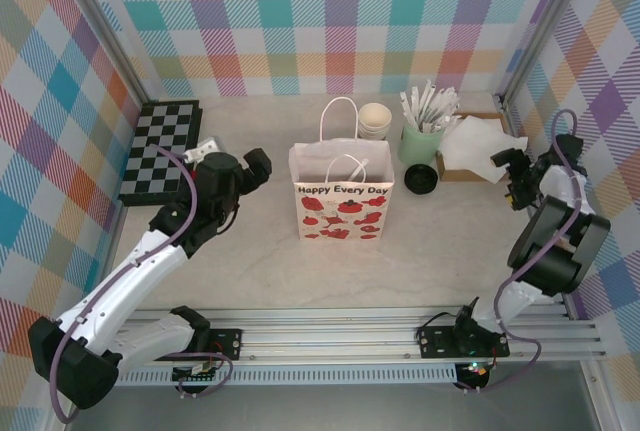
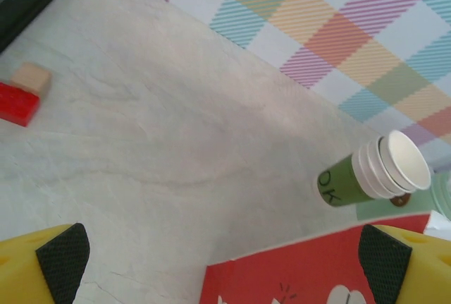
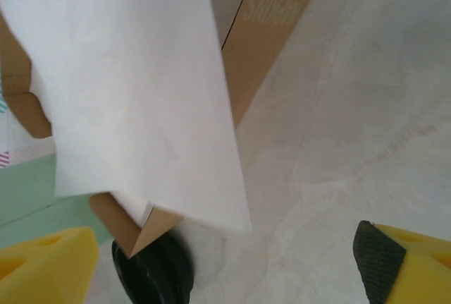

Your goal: Pack the takeout coffee

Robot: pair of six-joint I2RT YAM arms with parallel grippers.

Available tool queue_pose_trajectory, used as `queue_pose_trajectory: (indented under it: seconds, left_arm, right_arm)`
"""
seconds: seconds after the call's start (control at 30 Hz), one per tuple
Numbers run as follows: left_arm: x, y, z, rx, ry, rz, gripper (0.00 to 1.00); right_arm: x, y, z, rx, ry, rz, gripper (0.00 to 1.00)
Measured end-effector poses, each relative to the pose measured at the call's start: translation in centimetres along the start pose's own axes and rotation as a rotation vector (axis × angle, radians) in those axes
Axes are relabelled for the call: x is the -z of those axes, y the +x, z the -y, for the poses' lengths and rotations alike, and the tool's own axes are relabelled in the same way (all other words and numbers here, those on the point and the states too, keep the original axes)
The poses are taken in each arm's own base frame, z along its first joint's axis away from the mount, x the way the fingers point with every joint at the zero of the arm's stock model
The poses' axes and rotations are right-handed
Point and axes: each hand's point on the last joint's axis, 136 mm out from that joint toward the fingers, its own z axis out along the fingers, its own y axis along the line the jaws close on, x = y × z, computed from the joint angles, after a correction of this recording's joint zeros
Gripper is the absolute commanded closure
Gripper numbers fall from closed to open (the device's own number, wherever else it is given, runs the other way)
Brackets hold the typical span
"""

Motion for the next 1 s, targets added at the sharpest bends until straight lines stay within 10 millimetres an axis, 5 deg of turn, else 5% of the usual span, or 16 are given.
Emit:
queue_pose_trajectory:
  seconds: [0.1,0.2,0.3,0.57,0.8,1.0]
  left_arm:
    - [-0.2,-0.2,-0.5,0.002,-0.027,0.011,0.00]
    - [-0.6,0.0,-0.8,0.006,-0.046,0.010,0.00]
    - [-1.1,0.3,-1.0,0.009,-0.059,0.002,0.00]
    - [-1.5,0.7,-1.1,0.011,-0.068,-0.010,0.00]
    - [-1.5,1.1,-0.6,-0.005,-0.041,-0.037,0.00]
    - [-0.9,1.3,1.7,-0.092,0.087,-0.080,0.00]
  right_arm:
    - [-2.7,-0.4,0.2,-0.004,-0.011,-0.025,0.19]
    - [-4.0,-0.8,-0.5,-0.007,-0.047,-0.032,0.44]
    - [-4.3,-1.1,-1.8,0.021,-0.080,-0.022,0.63]
    - [-4.2,-0.9,-2.7,0.058,-0.086,-0.002,0.88]
    - [-1.0,-1.1,-3.7,0.130,-0.077,0.073,1.00]
    - [3.4,-0.9,-6.1,0.253,-0.092,0.148,1.00]
